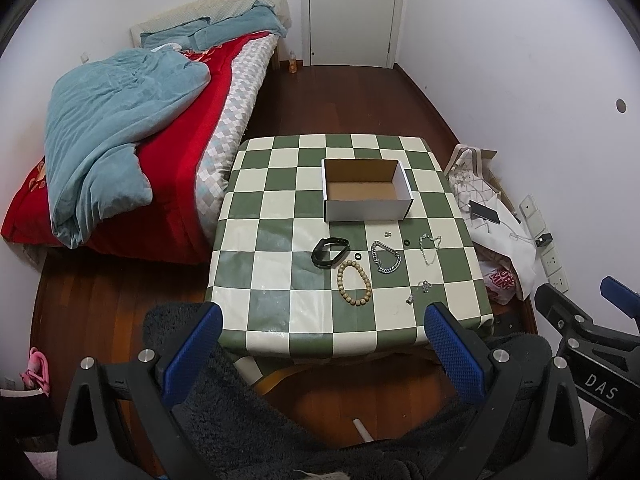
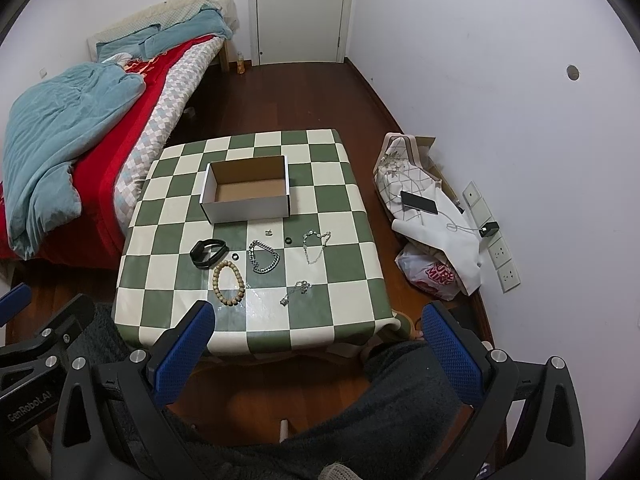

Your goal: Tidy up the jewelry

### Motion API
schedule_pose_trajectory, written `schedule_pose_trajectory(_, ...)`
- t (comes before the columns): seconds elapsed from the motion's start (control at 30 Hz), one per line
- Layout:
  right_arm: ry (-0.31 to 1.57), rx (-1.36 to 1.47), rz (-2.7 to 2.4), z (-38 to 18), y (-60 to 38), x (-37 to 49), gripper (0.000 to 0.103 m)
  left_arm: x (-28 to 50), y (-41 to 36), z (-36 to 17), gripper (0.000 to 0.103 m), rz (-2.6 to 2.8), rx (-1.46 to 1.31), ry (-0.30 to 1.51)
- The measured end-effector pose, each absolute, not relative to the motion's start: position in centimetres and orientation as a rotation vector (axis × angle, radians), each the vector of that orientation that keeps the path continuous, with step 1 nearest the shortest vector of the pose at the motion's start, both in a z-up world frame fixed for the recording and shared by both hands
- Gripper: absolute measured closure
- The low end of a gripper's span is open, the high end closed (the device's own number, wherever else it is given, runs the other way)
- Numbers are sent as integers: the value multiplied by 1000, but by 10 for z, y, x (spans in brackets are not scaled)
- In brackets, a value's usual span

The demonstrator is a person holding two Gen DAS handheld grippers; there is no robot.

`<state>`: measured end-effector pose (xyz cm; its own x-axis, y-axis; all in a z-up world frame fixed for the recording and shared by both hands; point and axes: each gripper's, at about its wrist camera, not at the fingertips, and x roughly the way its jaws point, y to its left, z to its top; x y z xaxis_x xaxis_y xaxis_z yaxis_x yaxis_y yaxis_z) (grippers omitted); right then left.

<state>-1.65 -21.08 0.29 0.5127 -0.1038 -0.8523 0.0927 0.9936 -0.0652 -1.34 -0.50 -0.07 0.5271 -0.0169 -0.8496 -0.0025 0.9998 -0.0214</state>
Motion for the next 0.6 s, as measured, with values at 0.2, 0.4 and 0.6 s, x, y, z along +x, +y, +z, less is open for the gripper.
schedule_pose_trajectory(0.2,1026,-11,-120,3,-211,-16,0,-14,-5,0,0,-7,-20,1014)
schedule_pose_trajectory(0.4,1022,-11,-124,5,-213,-18,0,-13,-6,0,0,-7,-20,1015)
schedule_pose_trajectory(0.6,1021,-11,-123,6,-214,-18,0,-14,-6,0,0,-9,-19,1013)
